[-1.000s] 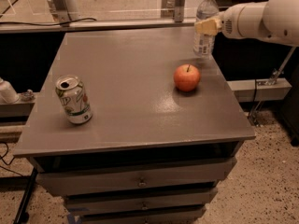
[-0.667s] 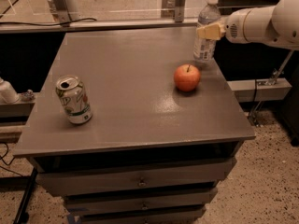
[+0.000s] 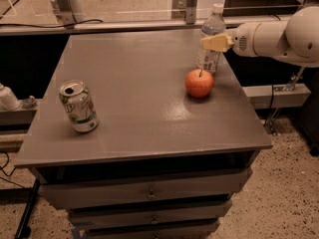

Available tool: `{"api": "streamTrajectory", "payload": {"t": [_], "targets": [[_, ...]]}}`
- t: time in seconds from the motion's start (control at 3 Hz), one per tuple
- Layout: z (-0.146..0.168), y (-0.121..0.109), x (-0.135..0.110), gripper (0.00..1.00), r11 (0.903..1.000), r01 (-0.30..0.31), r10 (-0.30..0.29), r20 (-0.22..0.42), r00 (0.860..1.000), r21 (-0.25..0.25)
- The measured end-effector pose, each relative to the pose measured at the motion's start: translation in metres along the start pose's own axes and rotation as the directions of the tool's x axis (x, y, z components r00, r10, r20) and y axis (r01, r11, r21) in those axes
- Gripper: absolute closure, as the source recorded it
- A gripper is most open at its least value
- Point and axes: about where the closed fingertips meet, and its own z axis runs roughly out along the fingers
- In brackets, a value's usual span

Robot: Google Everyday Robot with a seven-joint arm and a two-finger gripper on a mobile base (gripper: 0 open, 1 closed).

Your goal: Move blue plastic bottle near apple

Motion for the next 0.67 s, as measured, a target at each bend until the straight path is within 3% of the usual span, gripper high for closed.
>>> {"api": "streamTrajectory", "payload": {"t": [0.33,0.67], "targets": [[-0.0007,0.0073,0.0041,1.0,0.9994,0.002,-0.002,0.0,1.0,-0.033],[-0.0055,0.0125,0.006,0.81,0.9973,0.027,-0.027,0.0,1.0,-0.068]]}}
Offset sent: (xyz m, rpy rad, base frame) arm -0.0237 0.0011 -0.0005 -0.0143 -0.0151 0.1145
